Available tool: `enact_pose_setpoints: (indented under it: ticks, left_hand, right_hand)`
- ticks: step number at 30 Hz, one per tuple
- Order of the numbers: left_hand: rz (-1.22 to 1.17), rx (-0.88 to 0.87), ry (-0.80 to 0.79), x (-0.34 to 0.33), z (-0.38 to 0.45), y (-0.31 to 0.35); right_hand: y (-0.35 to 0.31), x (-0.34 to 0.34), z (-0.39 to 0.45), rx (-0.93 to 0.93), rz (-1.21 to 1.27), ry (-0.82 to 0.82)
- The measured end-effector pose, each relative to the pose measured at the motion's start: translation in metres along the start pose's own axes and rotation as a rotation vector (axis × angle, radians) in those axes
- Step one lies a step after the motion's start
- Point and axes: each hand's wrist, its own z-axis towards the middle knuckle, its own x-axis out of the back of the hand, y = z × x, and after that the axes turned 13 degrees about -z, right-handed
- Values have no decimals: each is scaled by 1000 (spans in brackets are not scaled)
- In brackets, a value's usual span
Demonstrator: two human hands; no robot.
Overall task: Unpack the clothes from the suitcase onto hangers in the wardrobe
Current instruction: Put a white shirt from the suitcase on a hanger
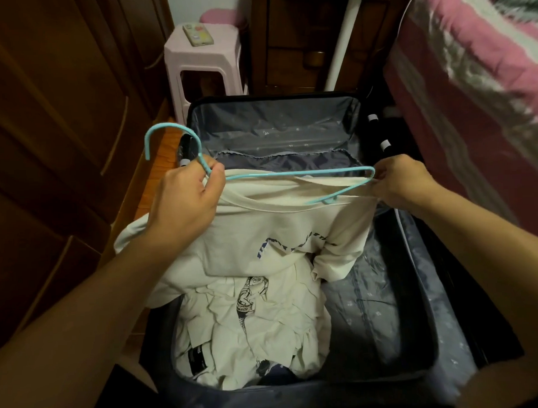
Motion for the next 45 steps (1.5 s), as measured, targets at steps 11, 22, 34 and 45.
enact_pose_setpoints:
  ticks: [11, 22, 34, 45]
  left_hand:
    - [59, -164, -116, 5, 0, 0]
    - [239, -194, -134, -11, -12, 27]
    - [-162, -188, -120, -13, -11, 53]
    - [107, -66, -138, 36, 3, 11]
  right_hand:
    - [5, 12, -6, -135, 519, -109]
    - [-77, 46, -82, 434, 269, 295]
    - [-56, -1, -76, 863, -210, 342]
    - [-8, 50, -35, 611, -59, 616]
